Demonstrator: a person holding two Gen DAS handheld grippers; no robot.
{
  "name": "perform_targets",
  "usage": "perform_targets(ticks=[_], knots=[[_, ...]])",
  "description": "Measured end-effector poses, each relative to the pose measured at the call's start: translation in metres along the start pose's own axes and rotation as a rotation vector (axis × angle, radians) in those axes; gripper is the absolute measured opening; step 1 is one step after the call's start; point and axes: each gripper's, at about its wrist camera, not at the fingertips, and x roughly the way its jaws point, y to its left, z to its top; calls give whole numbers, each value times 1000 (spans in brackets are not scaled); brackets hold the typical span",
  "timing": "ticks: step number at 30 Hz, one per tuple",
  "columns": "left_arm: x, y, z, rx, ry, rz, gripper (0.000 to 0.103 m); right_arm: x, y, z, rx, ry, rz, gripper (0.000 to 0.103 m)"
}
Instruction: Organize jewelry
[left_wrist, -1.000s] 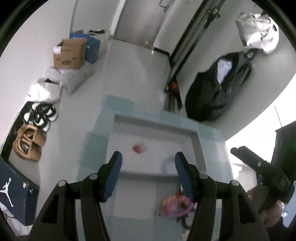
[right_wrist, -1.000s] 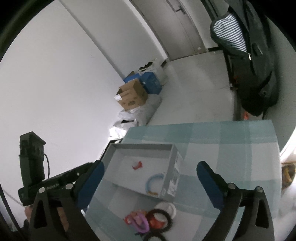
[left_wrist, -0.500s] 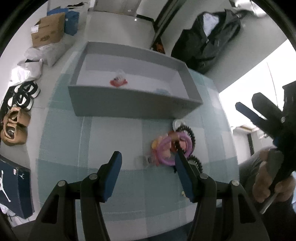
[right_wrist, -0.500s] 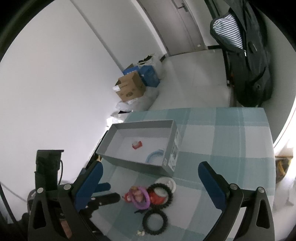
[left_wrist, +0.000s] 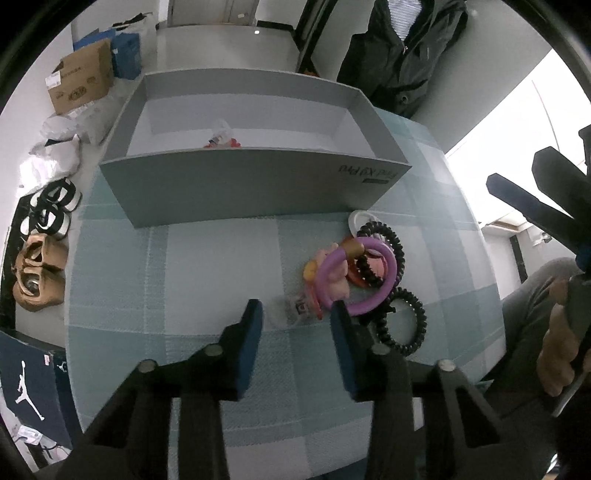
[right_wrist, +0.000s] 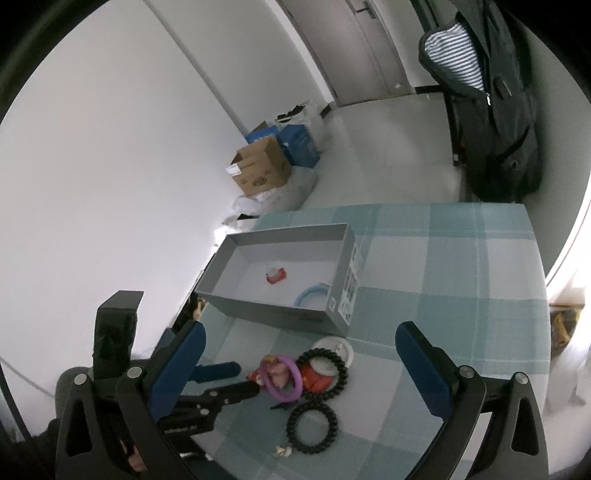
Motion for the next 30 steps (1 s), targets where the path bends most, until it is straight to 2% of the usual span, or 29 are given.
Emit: perform_targets(ticks=[5,11,19,21,23,28,30], knots=[[1,-6,-2,31,0,-5,15,4,-3,-2,8,26,-3,103],[1,-9,-4,55,14,3,12,12,-7,-4,25,55,7,103],[-9,-2,-4,18,16,22,12,26,-12,-9,59,105,46,102],[-14,1,-4,3,10,25,12,29,-12,-12,60,123,51,93],[-21,4,-3,-16,-15,21,12,38,-9,-16,51,168,66,76],[-43,11,1,-63,-94,-5,12,52,4,-27,-17,226,51,64],[-44,10,0,-79,-109,-13,12,56,9,-31,-53,237,35,63]])
